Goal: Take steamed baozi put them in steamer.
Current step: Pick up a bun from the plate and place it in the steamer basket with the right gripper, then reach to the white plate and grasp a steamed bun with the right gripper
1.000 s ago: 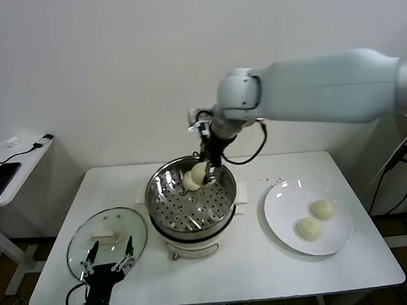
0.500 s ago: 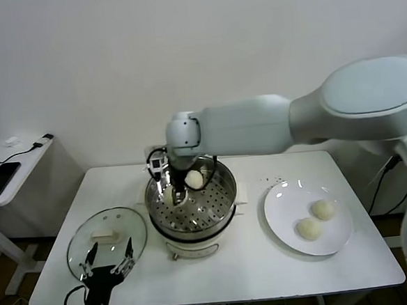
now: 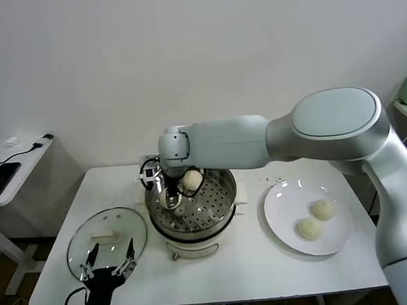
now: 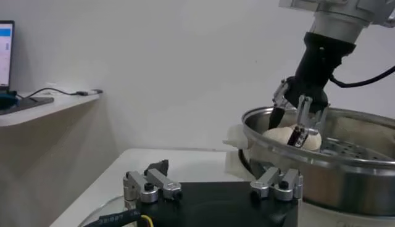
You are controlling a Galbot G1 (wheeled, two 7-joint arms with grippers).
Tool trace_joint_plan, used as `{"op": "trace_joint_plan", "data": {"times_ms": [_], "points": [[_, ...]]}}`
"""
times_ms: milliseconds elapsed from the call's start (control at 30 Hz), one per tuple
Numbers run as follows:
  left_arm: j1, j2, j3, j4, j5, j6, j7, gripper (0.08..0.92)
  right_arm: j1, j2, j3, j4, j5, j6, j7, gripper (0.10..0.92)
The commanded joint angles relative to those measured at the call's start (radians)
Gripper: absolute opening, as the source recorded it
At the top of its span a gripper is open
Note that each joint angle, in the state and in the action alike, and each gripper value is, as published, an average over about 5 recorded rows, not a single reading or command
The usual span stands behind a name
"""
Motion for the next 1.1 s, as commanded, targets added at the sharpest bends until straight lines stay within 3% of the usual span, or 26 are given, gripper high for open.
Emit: {"op": "trace_joint_plan", "data": {"times_ms": [33, 333, 567, 833, 1100], "points": [[0.004, 0.000, -0.003, -0.004, 0.003, -0.001, -0.001, 0.823, -0.001, -0.004, -0.001, 0.000, -0.016, 0.023, -0.032, 0.807], [0.004, -0.009, 0.000, -0.005, 0.023, -0.003, 0.001, 0.823, 0.189, -0.209, -0.022, 0.131, -0.059, 0.134, -0.162, 0.823], [-0.007, -0.007, 0.001, -0.003, 0.024, 0.008, 0.004, 0.823, 0.430, -0.564, -0.135, 0.345, -0.081, 0.230, -0.315, 0.823], [-0.025, -0.006, 0.002, 0.012, 0.024, 0.018, 0.005, 0.823, 0.473, -0.913, -0.316, 0.481, -0.350, 0.321, -0.389, 0.823], [-0.020, -0.009, 0.009, 0.019, 0.031, 0.023, 0.007, 0.823, 0.187, -1.085, -0.235, 0.429, -0.553, 0.300, -0.348, 0.823]]}}
